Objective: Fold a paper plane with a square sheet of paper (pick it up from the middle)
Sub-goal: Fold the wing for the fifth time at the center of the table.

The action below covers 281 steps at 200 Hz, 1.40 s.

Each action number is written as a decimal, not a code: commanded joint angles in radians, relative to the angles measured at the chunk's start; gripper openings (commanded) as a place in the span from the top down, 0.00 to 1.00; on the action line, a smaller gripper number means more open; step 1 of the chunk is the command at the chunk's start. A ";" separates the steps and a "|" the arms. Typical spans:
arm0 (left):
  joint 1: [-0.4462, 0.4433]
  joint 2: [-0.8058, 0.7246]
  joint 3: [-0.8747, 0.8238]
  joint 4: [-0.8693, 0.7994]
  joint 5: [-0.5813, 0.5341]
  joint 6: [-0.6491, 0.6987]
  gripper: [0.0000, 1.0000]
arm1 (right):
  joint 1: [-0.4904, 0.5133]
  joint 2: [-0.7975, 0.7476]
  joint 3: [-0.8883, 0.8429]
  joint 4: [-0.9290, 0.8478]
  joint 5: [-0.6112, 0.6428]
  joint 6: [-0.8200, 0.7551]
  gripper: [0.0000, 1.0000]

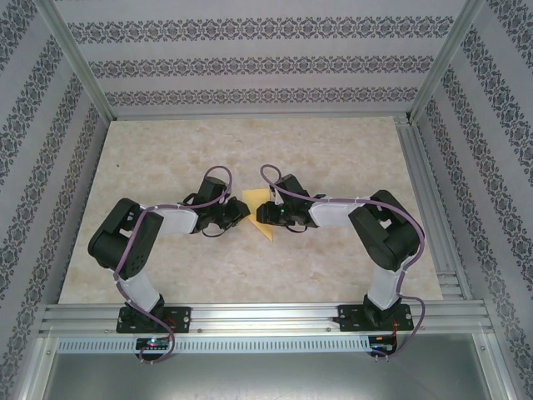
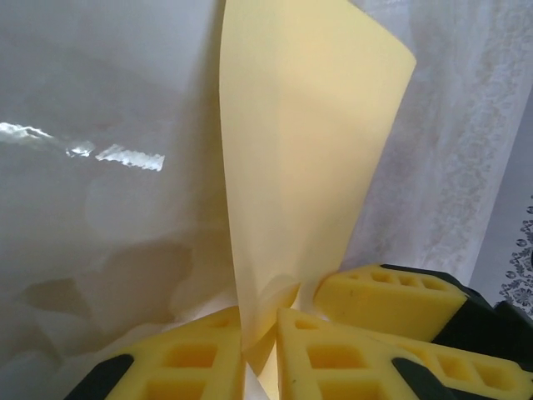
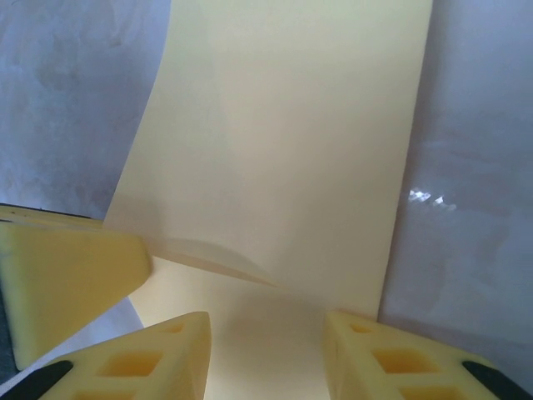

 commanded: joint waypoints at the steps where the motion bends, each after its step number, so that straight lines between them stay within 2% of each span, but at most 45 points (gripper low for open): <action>1: -0.008 -0.001 -0.014 0.076 -0.018 -0.027 0.81 | -0.012 0.007 -0.027 -0.025 0.016 -0.033 0.61; 39: -0.008 0.002 -0.013 0.087 -0.029 -0.020 0.81 | -0.012 0.015 -0.034 -0.037 0.030 -0.060 0.63; 57: -0.008 0.005 -0.006 0.074 -0.032 -0.011 0.88 | -0.013 0.009 -0.041 -0.037 0.042 -0.080 0.63; 83: -0.017 -0.011 0.011 0.011 -0.057 0.012 0.97 | -0.017 -0.029 -0.055 0.003 0.053 -0.109 0.56; 122: -0.060 -0.067 0.060 -0.146 -0.140 0.029 0.99 | -0.013 -0.171 -0.073 0.062 0.121 -0.208 0.47; 149: -0.095 -0.106 0.103 -0.270 -0.237 0.033 0.99 | 0.012 -0.316 -0.192 0.185 0.265 -0.317 0.44; 180: -0.124 -0.113 0.145 -0.347 -0.297 0.017 0.99 | 0.049 -0.420 -0.314 0.308 0.341 -0.450 0.39; 219: -0.153 -0.085 0.213 -0.425 -0.328 0.002 0.99 | 0.144 -0.385 -0.368 0.427 0.430 -0.560 0.39; 281: -0.164 -0.081 0.241 -0.469 -0.348 -0.027 0.99 | 0.284 -0.182 -0.371 0.608 0.521 -0.655 0.42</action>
